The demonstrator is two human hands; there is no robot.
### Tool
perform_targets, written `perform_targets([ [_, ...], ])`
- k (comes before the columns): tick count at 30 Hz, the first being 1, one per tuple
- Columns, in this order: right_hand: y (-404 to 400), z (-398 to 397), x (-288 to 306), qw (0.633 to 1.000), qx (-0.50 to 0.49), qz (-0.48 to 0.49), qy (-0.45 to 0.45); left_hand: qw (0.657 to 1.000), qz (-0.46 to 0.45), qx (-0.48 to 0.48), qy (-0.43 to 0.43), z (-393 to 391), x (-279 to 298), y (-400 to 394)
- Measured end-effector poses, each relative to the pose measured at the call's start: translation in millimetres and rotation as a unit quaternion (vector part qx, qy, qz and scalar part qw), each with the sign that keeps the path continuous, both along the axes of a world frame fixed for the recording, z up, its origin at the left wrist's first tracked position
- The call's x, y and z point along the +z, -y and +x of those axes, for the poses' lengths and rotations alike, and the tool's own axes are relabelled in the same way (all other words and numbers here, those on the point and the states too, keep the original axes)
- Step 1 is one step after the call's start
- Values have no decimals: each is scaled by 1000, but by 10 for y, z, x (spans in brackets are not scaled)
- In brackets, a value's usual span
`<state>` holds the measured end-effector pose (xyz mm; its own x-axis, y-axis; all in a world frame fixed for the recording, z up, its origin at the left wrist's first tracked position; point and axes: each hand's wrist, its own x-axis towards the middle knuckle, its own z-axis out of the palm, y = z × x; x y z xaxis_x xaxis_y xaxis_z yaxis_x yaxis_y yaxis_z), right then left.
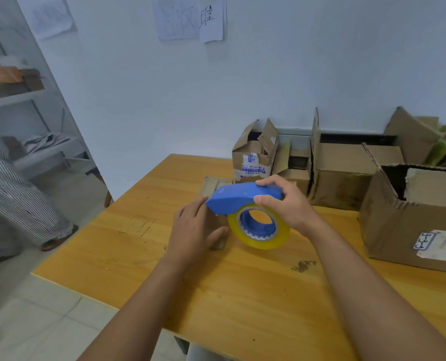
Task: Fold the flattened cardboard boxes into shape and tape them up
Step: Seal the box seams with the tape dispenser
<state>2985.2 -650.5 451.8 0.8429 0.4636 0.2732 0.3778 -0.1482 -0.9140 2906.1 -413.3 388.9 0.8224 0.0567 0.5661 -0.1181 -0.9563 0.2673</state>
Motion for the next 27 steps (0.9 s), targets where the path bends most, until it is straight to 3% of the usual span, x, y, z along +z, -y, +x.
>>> perform_targets([
  [8, 104, 54, 69, 997, 35, -72, -4, 997, 37, 46, 49, 37, -45, 7],
  [17, 609, 107, 124, 992, 48, -111, 34, 998, 45, 49, 20, 23, 21, 35],
  [24, 331, 172, 241, 984, 61, -160, 46, 997, 64, 31, -31, -44, 77, 40],
  [27, 222, 230, 279, 965, 62, -248, 63, 995, 69, 27, -71, -58, 101, 9],
])
